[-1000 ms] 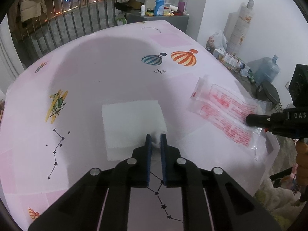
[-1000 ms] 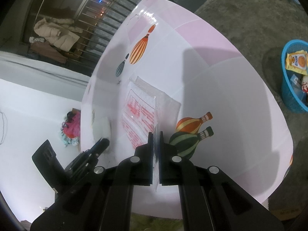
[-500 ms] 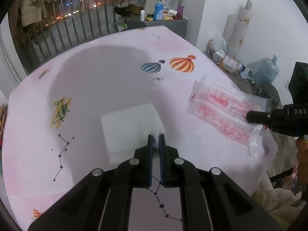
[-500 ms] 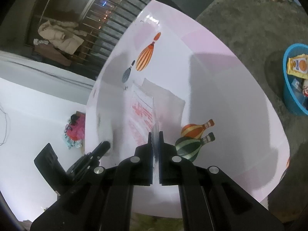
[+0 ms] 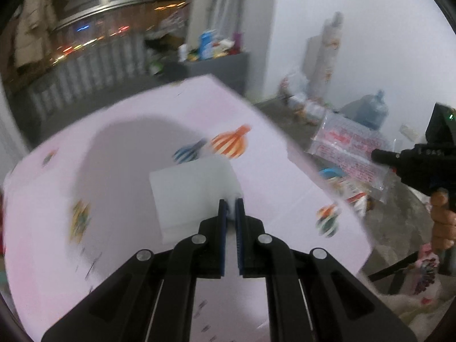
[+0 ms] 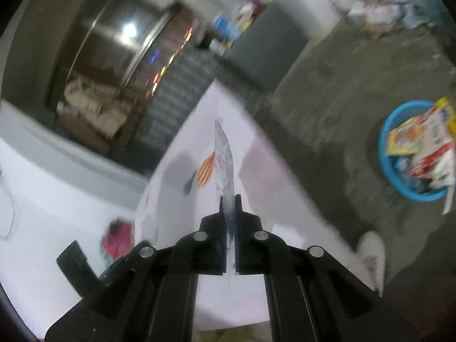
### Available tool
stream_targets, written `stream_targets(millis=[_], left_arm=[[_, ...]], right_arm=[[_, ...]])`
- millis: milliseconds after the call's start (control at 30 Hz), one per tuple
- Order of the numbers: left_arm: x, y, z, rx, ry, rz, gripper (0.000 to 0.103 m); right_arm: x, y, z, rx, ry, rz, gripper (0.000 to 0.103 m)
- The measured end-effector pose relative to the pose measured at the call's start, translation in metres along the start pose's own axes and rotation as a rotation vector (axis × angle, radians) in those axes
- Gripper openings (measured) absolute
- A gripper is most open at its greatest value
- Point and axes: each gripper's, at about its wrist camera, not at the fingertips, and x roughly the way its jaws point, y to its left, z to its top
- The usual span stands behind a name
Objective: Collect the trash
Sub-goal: 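Lift the tissue with the left tool while the right tool lifts the clear bag, then carry tissue and bag over the blue wastebasket and open both tools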
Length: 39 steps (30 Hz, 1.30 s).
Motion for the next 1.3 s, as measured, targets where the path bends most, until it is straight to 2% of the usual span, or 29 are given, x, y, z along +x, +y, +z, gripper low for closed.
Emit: stream_targets(millis=[133, 267, 367, 500, 700, 867, 933, 967, 1033, 1100, 1200, 1300], left_arm=[[0.013, -0.044, 0.045, 0.077, -0.023, -0.169, 0.005], [0.04, -0.101, 0.086, 0.144, 0.005, -0.34, 0.005], [0.08, -0.153, 0.11, 0.194, 0.069, -0.44, 0.005], [0.155, -0.225, 0.121, 0.229, 0.225, -0.537, 0.006], [0.269, -0.307, 0.111, 0.288, 0.423, -0.558, 0.006], [0.342, -0.346, 0.095, 0.278, 0.535, -0.553, 0.007], [0.364, -0.357, 0.088, 0.267, 0.573, -0.55, 0.009], [0.378, -0.36, 0.085, 0.247, 0.605, -0.55, 0.011], [0.391, -0.36, 0.077, 0.211, 0.65, -0.536, 0.021], [0.396, -0.36, 0.073, 0.189, 0.665, -0.542, 0.028], [0.392, -0.359, 0.072, 0.191, 0.651, -0.559, 0.042], [0.386, -0.358, 0.075, 0.187, 0.632, -0.563, 0.045]], right_arm=[[-0.059, -0.041, 0.012, 0.086, -0.183, -0.083, 0.002], [-0.106, -0.098, 0.015, 0.214, -0.324, -0.226, 0.002], [-0.111, -0.13, 0.013, 0.268, -0.351, -0.313, 0.002], [-0.085, -0.175, 0.013, 0.324, -0.294, -0.358, 0.002], [-0.033, -0.237, 0.033, 0.398, -0.178, -0.347, 0.003], [-0.003, -0.286, 0.049, 0.466, -0.124, -0.352, 0.007], [0.005, -0.301, 0.052, 0.493, -0.101, -0.36, 0.012], [0.007, -0.307, 0.053, 0.513, -0.091, -0.37, 0.019], [0.005, -0.313, 0.051, 0.54, -0.094, -0.384, 0.031], [-0.005, -0.309, 0.05, 0.544, -0.118, -0.382, 0.047], [-0.023, -0.3, 0.045, 0.528, -0.162, -0.393, 0.053], [-0.037, -0.292, 0.04, 0.51, -0.192, -0.421, 0.055]])
